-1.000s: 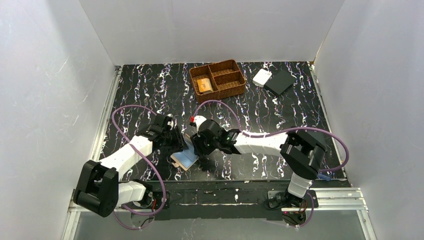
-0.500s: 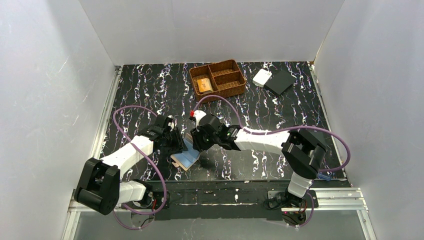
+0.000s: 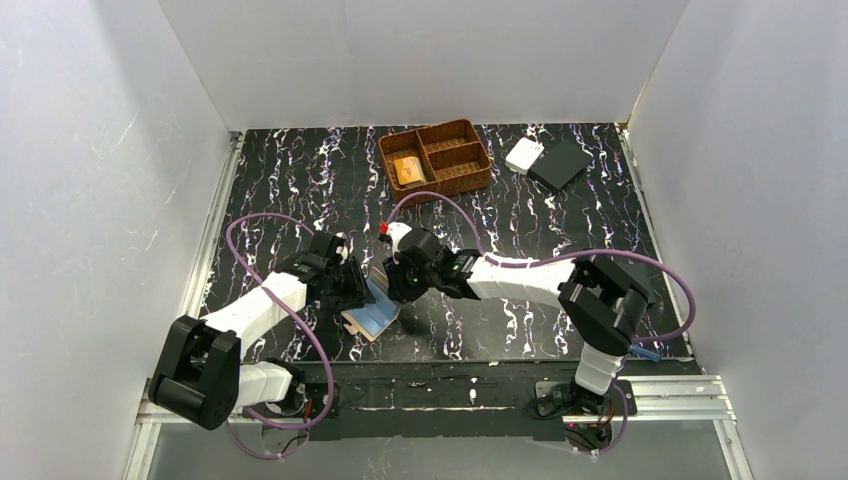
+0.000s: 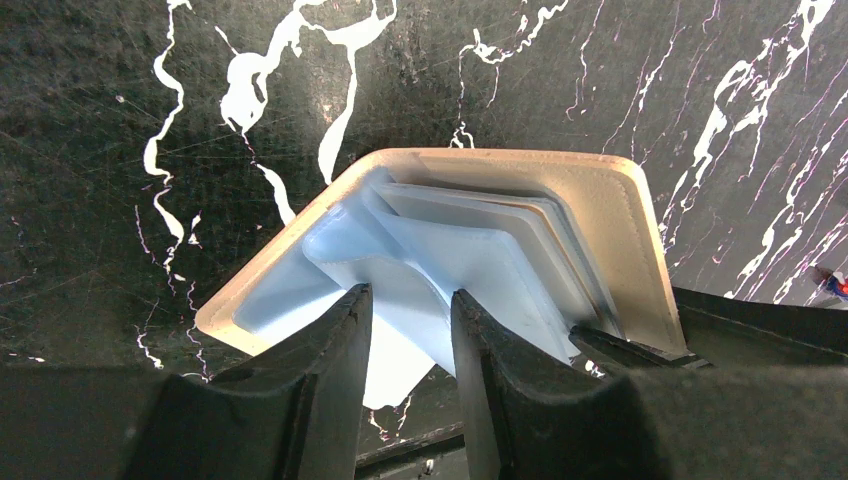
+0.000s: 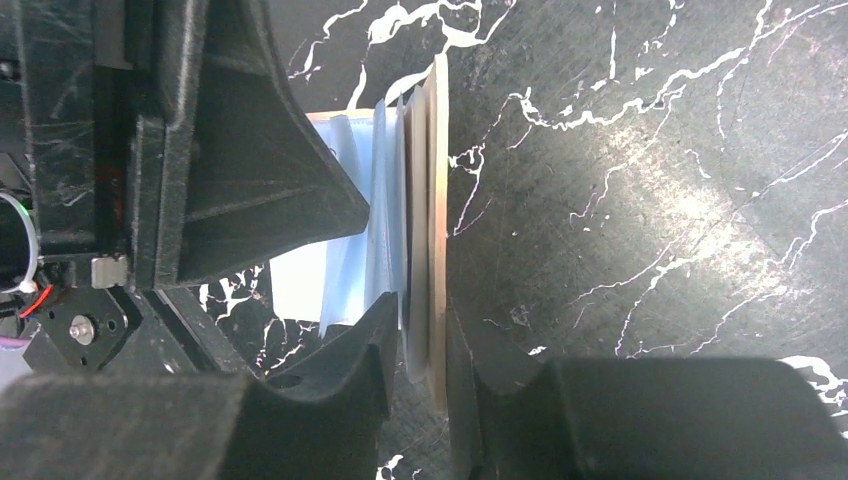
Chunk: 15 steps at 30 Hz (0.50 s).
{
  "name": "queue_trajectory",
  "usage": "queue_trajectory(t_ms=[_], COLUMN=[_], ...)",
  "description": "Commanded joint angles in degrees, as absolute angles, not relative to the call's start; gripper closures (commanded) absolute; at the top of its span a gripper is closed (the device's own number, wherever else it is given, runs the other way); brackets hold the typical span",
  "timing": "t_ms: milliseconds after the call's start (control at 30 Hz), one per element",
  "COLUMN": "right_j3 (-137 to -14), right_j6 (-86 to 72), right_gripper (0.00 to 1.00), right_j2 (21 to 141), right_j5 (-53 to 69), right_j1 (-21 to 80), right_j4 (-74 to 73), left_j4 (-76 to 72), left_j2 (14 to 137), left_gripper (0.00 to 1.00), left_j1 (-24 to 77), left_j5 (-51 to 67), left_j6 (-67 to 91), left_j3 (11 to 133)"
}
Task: Put the credit cards into the card holder
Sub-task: Open the card holder at the center of the board.
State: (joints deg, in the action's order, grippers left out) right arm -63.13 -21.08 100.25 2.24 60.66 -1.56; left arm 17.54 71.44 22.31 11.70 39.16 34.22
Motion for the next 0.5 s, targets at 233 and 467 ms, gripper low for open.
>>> queue_trajectory(t_ms=[233,467], right_j3=[-65.0,-65.0], right_j6=[-20.7,-20.5], right_gripper=[0.91,0.99], right_j2=[100.8,100.0], right_j5=[2.7,3.8], right_j1=[60.6,60.7], right_j4=[-0.5,-0.5], left_j4=[22.5,29.5], left_j2=[66.0,52.7], left_gripper=[0.65,0.45], left_j1=[22.1,21.9], left_j5=[10.4,10.5], left_j6=[38.0,38.5], left_j3=[34.5,37.1])
